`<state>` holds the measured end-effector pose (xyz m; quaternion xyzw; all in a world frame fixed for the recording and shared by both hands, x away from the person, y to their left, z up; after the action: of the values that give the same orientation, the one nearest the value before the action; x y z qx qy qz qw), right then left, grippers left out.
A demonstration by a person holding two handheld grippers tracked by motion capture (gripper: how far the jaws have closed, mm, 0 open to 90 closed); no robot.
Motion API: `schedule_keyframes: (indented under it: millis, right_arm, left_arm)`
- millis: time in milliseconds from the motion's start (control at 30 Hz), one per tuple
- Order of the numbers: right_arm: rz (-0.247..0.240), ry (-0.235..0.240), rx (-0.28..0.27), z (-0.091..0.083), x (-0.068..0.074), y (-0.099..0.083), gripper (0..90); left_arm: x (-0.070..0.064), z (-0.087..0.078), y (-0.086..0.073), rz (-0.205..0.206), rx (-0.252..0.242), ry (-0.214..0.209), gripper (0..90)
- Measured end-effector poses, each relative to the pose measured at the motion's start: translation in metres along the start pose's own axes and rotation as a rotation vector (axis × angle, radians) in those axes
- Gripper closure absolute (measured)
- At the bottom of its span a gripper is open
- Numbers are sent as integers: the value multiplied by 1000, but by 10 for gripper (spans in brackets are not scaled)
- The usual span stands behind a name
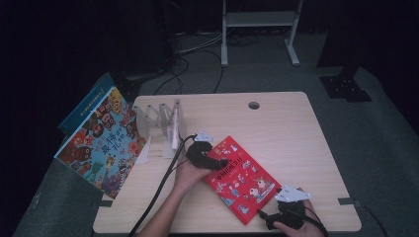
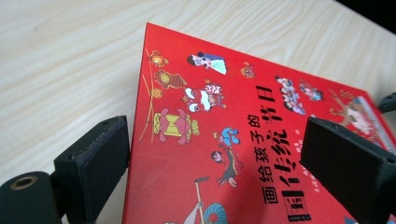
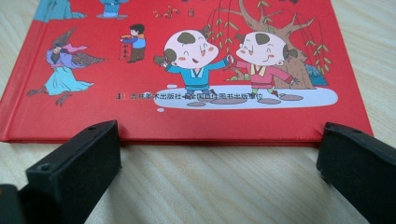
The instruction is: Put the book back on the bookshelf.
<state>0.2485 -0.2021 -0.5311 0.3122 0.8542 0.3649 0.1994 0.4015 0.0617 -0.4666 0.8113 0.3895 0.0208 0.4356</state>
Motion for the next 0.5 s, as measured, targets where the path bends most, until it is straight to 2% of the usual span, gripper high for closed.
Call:
schedule_keyframes:
  millis: [33,333,400,467,500]
  right_arm:
    - [-1,-1,2,0,0,0,0]
    - [3,-3,23,4,2,6,0]
    - [2,-3,25,4,2,6,0]
    - [3,-4,24,5,2,6,0]
    - [5,-4,24,5,2,6,0]
  left_arm:
    - [-3,-6,4,8,-17,-9,88]
    - [-16,-30,25,73,-23,-22,134]
    - [-22,-37,32,97,-16,-34,138]
    - [-25,-40,34,102,-24,-47,154]
    - [-29,-47,39,117,-34,-65,173]
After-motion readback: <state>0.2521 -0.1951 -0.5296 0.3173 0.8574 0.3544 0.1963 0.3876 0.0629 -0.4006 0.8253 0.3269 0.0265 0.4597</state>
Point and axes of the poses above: each handheld gripper's, and its own axes: z roughly forward along the jaws, y roughly out of its top, x roughly to its left, the point moved 3 cm from there along z, roughly forward along the jaws, and after that the axes turned 9 degrees about -z, right-handed, at the moved point
